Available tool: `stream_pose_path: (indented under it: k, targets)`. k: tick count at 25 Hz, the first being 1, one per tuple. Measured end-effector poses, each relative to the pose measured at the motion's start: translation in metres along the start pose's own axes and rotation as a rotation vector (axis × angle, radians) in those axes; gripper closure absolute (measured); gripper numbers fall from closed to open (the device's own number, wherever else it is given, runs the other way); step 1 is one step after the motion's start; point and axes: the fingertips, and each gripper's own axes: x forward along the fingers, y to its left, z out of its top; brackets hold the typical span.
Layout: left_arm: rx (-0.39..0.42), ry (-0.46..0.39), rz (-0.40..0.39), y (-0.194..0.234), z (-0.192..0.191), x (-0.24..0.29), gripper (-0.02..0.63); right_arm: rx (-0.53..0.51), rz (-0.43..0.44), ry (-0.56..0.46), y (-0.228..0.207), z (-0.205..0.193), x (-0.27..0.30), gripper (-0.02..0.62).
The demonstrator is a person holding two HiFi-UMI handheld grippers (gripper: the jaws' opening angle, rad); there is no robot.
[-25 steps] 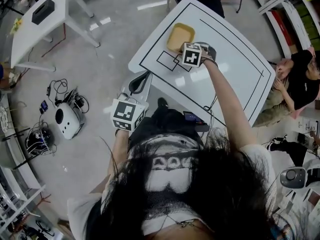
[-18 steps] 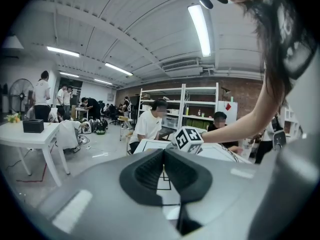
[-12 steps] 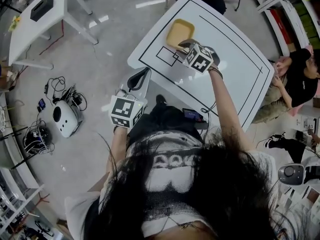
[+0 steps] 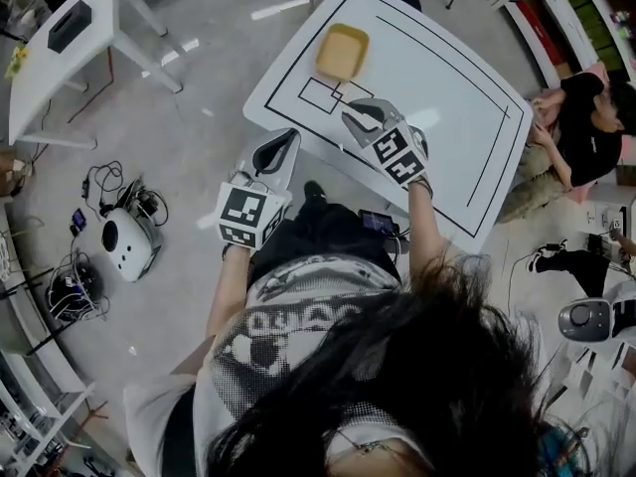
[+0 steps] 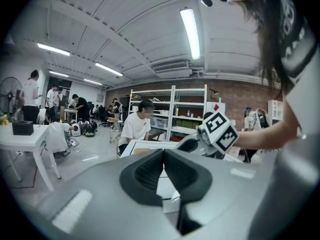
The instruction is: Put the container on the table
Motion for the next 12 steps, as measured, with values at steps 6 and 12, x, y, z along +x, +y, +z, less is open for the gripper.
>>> stream_pose_path:
  k: [6, 12]
  targets:
    - [0.034, -0.008, -0.039, -0.023, -0.004, -0.027, 0.606, 0.081, -0.061, -0.065, 0.043, 0.001, -0.042, 0.516]
    - [0.052, -0.003, -0.069, -0.044, -0.012, -0.059, 0.606, 0.133, -0.123, -0.109, 0.076, 0.005, -0.079, 0.515]
